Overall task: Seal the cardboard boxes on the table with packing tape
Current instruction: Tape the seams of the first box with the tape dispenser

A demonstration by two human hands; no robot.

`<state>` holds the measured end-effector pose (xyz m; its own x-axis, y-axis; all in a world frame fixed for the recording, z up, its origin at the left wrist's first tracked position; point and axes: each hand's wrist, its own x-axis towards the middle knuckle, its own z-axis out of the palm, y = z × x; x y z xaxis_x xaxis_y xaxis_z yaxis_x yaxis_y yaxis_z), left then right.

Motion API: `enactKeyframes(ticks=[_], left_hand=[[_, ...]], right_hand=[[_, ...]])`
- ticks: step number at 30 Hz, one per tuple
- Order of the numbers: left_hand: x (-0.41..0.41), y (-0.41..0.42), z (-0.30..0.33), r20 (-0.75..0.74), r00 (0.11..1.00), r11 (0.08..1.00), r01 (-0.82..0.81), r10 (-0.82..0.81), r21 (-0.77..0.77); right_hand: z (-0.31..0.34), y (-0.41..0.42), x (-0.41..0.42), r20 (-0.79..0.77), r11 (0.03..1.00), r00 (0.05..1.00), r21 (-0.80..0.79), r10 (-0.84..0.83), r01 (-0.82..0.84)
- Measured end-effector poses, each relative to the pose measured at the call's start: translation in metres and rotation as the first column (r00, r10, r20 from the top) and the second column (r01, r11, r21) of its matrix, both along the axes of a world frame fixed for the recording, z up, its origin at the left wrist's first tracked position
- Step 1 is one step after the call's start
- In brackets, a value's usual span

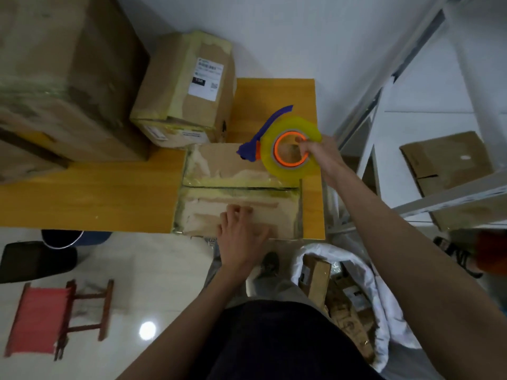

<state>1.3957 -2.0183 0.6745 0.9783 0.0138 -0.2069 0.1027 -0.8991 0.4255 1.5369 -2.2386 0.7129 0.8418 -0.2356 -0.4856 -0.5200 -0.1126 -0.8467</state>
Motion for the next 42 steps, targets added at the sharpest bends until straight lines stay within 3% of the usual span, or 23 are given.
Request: enactKeyframes(ticks=[3, 10, 14, 23, 29, 33, 37, 42], left_hand=[[-0.004, 0.024, 0.001, -0.04, 0.991, 0.991, -0.128, 0.13, 0.033], [-0.004, 0.069, -0.006, -0.093, 0.945, 0.94, -0.324, 0.315, -0.109], [-0.007, 0.072, -0.008, -0.057, 0.96, 0.955, -0.279, 0.275, -0.104], [-0.008, 0.062, -0.012, -0.007, 0.993, 0.982, -0.116, 0.116, -0.152], [0.029, 0.054, -0.009, -0.039, 0.998, 0.973, -0.047, 0.04, -0.226], [0.062, 0.049, 0.0, -0.051, 0.998, 0.969, -0.042, 0.03, -0.245], [0.084, 0.052, 0.002, -0.016, 1.0, 0.964, -0.009, 0.005, -0.267], [0.093, 0.047, 0.0, -0.1, 0.993, 0.948, -0.085, 0.057, -0.306]], right_hand=[[0.007, 0.02, -0.002, -0.038, 0.997, 0.997, -0.023, 0.072, -0.073], [0.01, 0.019, -0.02, -0.019, 0.989, 0.994, -0.095, 0.11, -0.111], [0.006, 0.008, -0.044, -0.049, 0.989, 0.994, -0.099, 0.102, -0.106], [-0.005, -0.031, -0.114, -0.007, 0.983, 0.996, -0.159, -0.094, 0.091], [-0.012, -0.042, -0.134, -0.006, 0.961, 0.975, -0.17, -0.223, 0.218], [-0.01, -0.036, -0.147, -0.023, 0.957, 0.975, -0.196, -0.222, 0.214], [-0.012, -0.029, -0.153, -0.095, 0.961, 0.962, -0.13, -0.255, 0.242], [-0.009, -0.016, -0.142, -0.076, 0.936, 0.935, 0.038, -0.347, 0.351]])
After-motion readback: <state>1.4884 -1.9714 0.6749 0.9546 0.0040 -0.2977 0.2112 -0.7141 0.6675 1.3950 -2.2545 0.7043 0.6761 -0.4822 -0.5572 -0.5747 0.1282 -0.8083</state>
